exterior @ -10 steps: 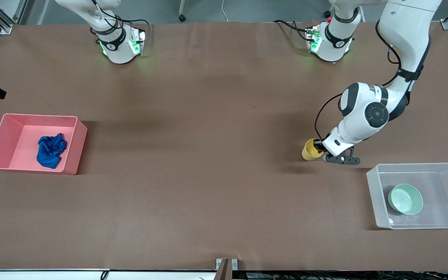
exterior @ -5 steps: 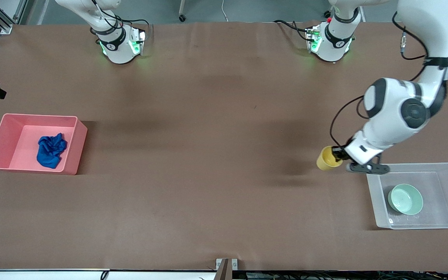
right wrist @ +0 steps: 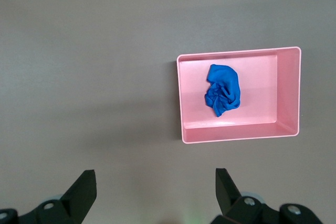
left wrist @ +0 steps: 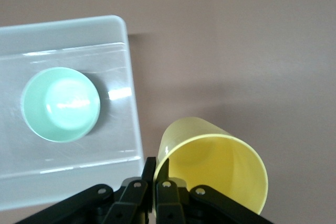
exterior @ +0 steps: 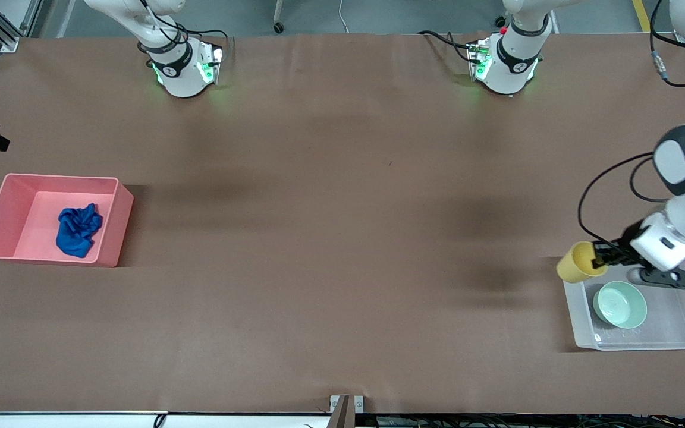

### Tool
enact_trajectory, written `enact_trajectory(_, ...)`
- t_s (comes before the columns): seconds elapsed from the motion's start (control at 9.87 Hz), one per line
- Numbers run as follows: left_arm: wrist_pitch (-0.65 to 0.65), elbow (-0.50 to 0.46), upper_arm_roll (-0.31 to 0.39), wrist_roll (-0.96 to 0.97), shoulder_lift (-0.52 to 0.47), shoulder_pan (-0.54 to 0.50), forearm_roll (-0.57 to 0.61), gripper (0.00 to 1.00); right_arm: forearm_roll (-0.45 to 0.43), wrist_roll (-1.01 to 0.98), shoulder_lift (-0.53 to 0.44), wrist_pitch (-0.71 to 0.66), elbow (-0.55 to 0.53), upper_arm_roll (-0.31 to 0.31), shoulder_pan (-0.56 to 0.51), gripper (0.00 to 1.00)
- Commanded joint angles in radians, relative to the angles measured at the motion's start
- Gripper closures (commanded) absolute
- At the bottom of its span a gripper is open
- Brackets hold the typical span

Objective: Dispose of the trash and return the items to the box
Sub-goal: 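Carry the yellow cup with the left gripper over the green bowl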

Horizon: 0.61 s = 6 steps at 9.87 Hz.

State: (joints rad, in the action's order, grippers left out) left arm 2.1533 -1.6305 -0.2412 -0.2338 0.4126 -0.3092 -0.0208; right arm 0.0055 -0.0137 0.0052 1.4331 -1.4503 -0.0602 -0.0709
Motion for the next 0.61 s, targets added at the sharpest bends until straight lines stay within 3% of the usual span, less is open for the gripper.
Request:
enact_trajectory(0.0, -0.016, 0.128, -0.006, -0.111, 0.13, -0.082, 0.03, 1.0, -0.015, -0.008, -0.011, -0.005, -0.007, 0.002, 0.0, 0.0)
enact_trajectory(0.51, -0.015, 0.241, 0.008, -0.17, 0.271, -0.139, 0.122, 1.0, -0.015, -0.008, -0.011, -0.005, -0.007, 0.002, 0.0, 0.0)
